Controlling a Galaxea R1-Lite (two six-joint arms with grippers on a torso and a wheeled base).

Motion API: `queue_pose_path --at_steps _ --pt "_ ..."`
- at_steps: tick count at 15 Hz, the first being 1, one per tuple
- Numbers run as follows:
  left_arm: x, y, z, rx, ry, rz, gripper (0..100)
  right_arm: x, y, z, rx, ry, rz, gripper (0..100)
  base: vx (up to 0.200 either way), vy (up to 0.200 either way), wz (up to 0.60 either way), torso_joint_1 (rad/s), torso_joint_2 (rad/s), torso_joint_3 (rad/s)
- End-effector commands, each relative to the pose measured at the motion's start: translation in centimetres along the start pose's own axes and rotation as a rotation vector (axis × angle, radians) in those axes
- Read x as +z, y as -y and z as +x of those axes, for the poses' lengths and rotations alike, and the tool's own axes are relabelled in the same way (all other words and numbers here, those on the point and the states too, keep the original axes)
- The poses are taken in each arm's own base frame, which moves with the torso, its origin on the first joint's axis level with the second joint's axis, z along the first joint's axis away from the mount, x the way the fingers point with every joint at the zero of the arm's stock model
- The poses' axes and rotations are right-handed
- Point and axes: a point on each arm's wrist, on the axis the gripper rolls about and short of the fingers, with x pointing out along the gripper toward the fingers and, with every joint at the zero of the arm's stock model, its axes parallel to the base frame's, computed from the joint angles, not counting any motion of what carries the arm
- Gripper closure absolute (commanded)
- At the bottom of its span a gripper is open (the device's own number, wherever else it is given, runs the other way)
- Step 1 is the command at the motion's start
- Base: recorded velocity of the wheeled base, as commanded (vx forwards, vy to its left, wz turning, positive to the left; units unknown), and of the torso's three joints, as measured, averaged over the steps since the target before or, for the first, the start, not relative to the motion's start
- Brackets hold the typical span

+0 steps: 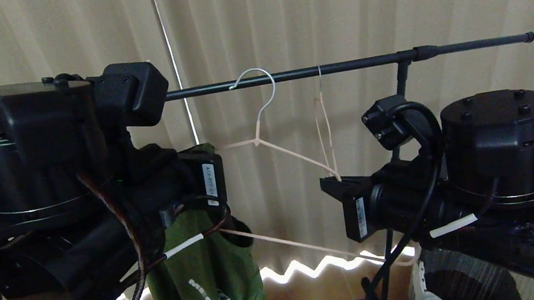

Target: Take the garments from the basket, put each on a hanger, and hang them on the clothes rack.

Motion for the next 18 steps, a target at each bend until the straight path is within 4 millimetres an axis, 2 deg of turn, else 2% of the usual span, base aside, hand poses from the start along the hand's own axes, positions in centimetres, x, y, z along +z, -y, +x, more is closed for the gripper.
queue_pose_path --at_steps 1,8,16,17,18 --pt "0.5 0.1 -0.5 -0.044 0.018 -0.008 100 -0.3 -0.6 0.0 0.017 -0.009 -0.005 100 0.000 0.000 0.00 0.000 0.00 0.000" --pt "0.2 2.1 -1.5 -0.260 0.013 0.012 100 -0.2 -0.9 -0.1 0.036 0.016 -0.005 100 0.000 0.000 0.00 0.000 0.00 0.000" --pt "-1.3 0.6 -3.2 -0.254 -0.008 0.039 100 0.9 0.1 -0.4 -0.003 0.099 -0.035 100 0.000 0.000 0.00 0.000 0.00 0.000" --pt "-1.3 0.6 -3.2 -0.254 -0.008 0.037 0 1.0 0.2 -0.4 -0.005 0.101 -0.035 100 0.000 0.000 0.00 0.000 0.00 0.000" --pt "-1.3 0.6 -3.2 -0.254 -0.008 0.037 0 1.0 0.2 -0.4 -0.005 0.104 -0.036 100 0.000 0.000 0.00 0.000 0.00 0.000"
